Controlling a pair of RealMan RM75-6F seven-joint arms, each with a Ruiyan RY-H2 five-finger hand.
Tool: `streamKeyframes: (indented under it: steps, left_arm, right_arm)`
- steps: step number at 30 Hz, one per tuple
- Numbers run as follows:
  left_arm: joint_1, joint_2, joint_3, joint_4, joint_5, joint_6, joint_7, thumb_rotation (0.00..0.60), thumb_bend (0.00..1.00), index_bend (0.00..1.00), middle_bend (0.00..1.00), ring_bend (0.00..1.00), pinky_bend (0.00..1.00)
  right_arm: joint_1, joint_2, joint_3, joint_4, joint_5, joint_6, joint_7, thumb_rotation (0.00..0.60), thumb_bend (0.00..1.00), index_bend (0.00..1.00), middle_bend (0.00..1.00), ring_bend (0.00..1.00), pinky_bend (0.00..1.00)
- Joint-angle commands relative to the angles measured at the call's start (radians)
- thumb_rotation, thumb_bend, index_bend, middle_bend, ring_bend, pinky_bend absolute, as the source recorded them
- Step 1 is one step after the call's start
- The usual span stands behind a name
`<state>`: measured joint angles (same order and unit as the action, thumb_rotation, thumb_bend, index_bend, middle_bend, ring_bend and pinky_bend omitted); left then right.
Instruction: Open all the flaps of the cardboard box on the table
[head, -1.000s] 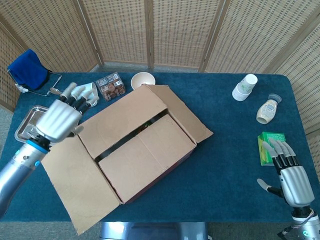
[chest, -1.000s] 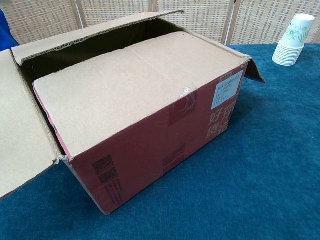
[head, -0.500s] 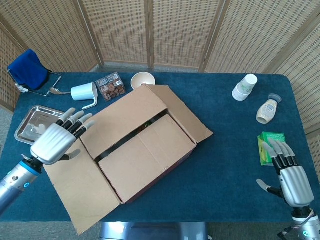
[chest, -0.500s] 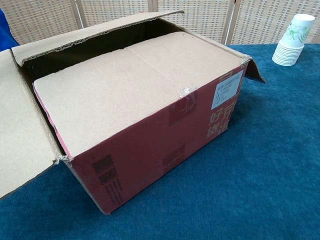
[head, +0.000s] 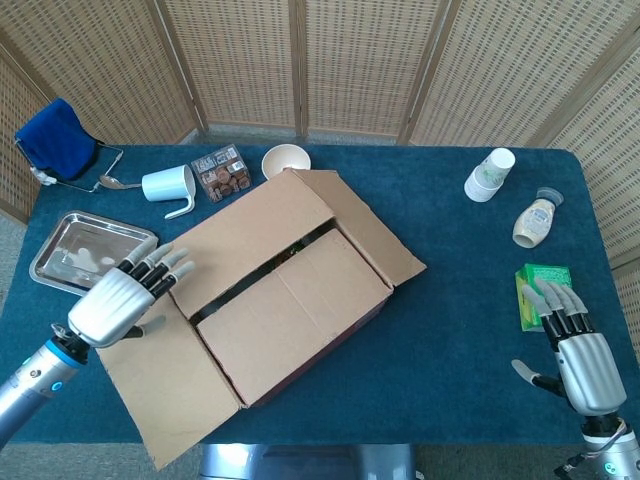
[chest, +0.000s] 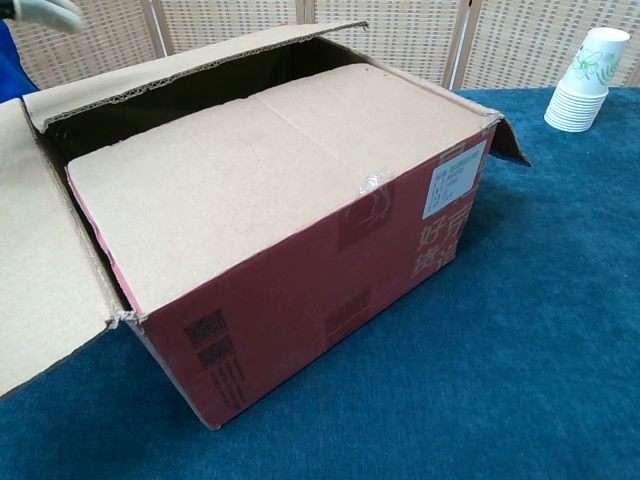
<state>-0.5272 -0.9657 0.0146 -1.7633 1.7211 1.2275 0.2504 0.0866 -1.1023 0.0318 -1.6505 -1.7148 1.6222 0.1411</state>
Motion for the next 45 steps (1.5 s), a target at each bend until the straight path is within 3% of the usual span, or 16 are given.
streamKeyframes:
  steps: [1, 9, 17, 27, 45]
  left_arm:
    - [-0.002, -0.025, -0.013, 0.011, 0.005, 0.0, 0.027, 0.535, 0.0, 0.0, 0.0, 0.0, 0.0]
    - [-0.02, -0.094, -0.056, 0.03, -0.01, -0.009, 0.109, 0.592, 0.0, 0.0, 0.0, 0.0, 0.0]
    - [-0.04, -0.131, -0.103, 0.021, -0.049, -0.019, 0.17, 0.6, 0.0, 0.0, 0.0, 0.0, 0.0]
    - [-0.016, -0.08, -0.144, -0.003, -0.093, 0.036, 0.163, 0.6, 0.0, 0.0, 0.0, 0.0, 0.0]
    - [-0.032, -0.053, -0.21, 0.027, -0.201, 0.025, 0.168, 0.6, 0.0, 0.0, 0.0, 0.0, 0.0]
  right_arm:
    - [0.0, 0.001, 0.0, 0.001, 0.001, 0.001, 0.002, 0.6, 0.09, 0.0, 0.0, 0.0, 0.0]
    - [0.0, 0.001, -0.001, 0.002, 0.001, 0.0, 0.006, 0.6, 0.09, 0.0, 0.0, 0.0, 0.0]
    - [0.001, 0.003, -0.001, 0.004, 0.001, 0.0, 0.014, 0.6, 0.09, 0.0, 0.0, 0.0, 0.0]
    - [0.003, 0.006, -0.001, 0.007, 0.001, -0.001, 0.026, 0.6, 0.09, 0.0, 0.0, 0.0, 0.0]
    - [0.006, 0.007, -0.007, 0.003, -0.004, -0.008, 0.027, 0.6, 0.09, 0.0, 0.0, 0.0, 0.0]
